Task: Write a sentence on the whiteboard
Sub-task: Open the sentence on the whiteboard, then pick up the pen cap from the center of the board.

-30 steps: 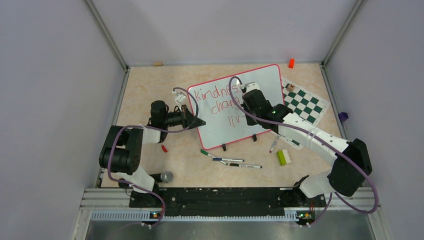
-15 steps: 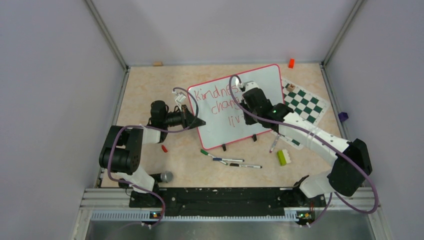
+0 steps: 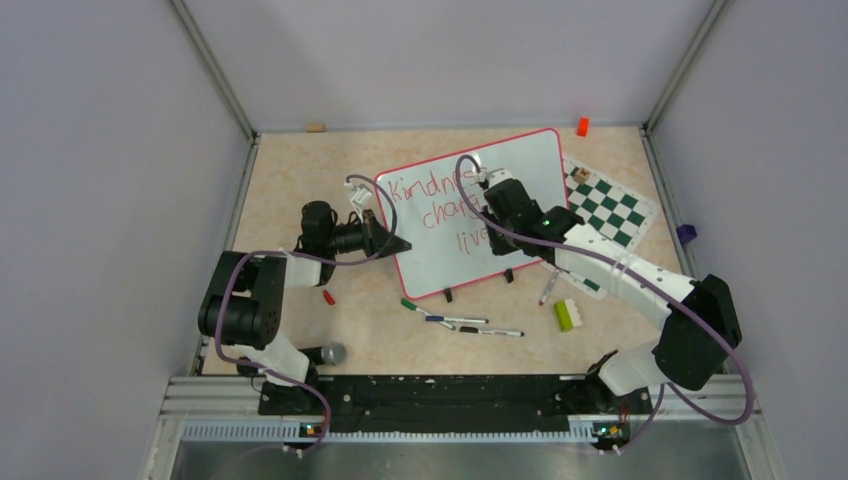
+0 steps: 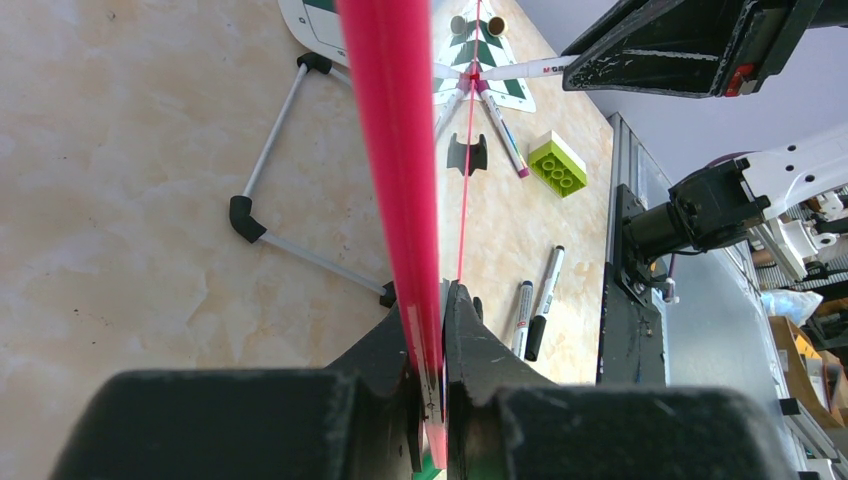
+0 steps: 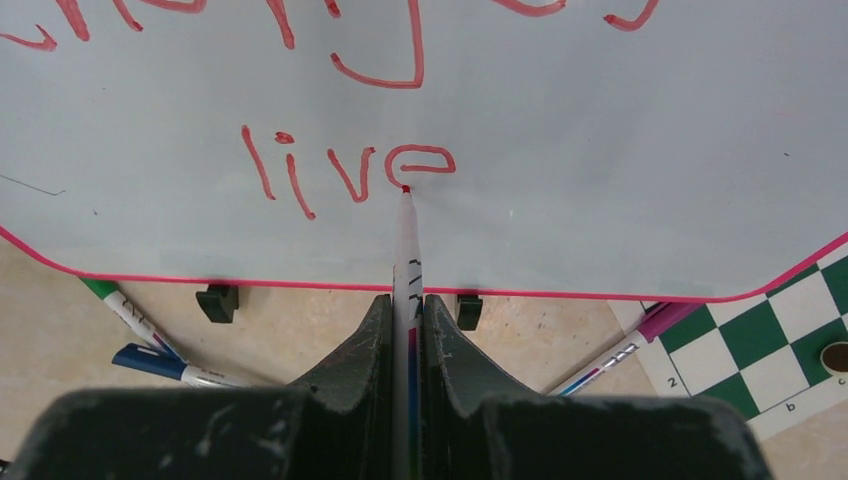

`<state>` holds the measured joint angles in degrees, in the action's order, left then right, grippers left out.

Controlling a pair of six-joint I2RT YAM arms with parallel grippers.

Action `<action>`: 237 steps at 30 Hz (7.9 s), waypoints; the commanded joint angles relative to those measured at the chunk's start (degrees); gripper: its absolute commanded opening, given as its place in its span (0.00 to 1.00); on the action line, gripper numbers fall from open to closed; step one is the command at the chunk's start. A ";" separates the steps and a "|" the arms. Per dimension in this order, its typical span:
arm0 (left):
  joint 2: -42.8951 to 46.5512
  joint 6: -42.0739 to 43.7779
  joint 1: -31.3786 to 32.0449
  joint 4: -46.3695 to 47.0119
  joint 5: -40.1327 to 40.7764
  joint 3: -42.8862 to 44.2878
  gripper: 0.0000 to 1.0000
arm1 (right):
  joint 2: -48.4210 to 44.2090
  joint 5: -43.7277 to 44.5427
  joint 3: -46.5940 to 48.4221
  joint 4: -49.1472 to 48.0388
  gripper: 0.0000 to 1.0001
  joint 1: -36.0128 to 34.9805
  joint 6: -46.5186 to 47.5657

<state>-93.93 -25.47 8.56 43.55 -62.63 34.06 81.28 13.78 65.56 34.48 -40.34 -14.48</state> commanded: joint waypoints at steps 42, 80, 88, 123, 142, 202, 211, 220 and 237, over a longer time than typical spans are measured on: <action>-2.97 4.91 -0.60 -2.68 8.89 -2.21 0.00 | -0.49 5.35 4.42 -2.87 0.00 3.51 2.12; -2.75 4.38 -0.91 -2.09 8.67 -2.47 0.00 | -2.90 5.16 0.33 -0.47 0.00 3.86 2.36; -2.63 4.12 -1.09 -1.62 8.41 -2.60 0.00 | -2.64 6.23 -0.33 0.34 0.00 3.86 1.04; -3.42 3.60 -1.17 -1.56 7.89 -2.17 0.00 | -8.00 3.25 -0.01 4.42 0.00 7.06 -0.01; -3.28 3.26 -1.67 -1.12 7.70 -2.44 0.00 | -6.59 -1.08 -1.16 0.02 0.00 11.06 -0.28; 31.52 -31.69 -6.96 -88.16 74.82 5.22 0.60 | -26.85 -4.43 -6.98 2.75 0.00 11.12 -1.69; 26.24 -26.49 -6.97 -78.46 68.88 1.99 0.58 | -27.85 -4.36 -8.23 2.30 0.00 11.14 -2.11; 18.08 -26.95 -6.97 -77.17 67.68 2.14 0.54 | -28.26 -4.19 -8.26 2.42 0.00 11.15 -2.22; 28.29 -5.76 -1.79 -67.07 43.00 6.01 0.00 | -32.90 -14.15 -9.60 6.76 0.00 11.16 -3.15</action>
<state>-72.84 -41.12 3.22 -24.69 -13.63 34.50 49.87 6.28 56.97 40.51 -29.69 -16.73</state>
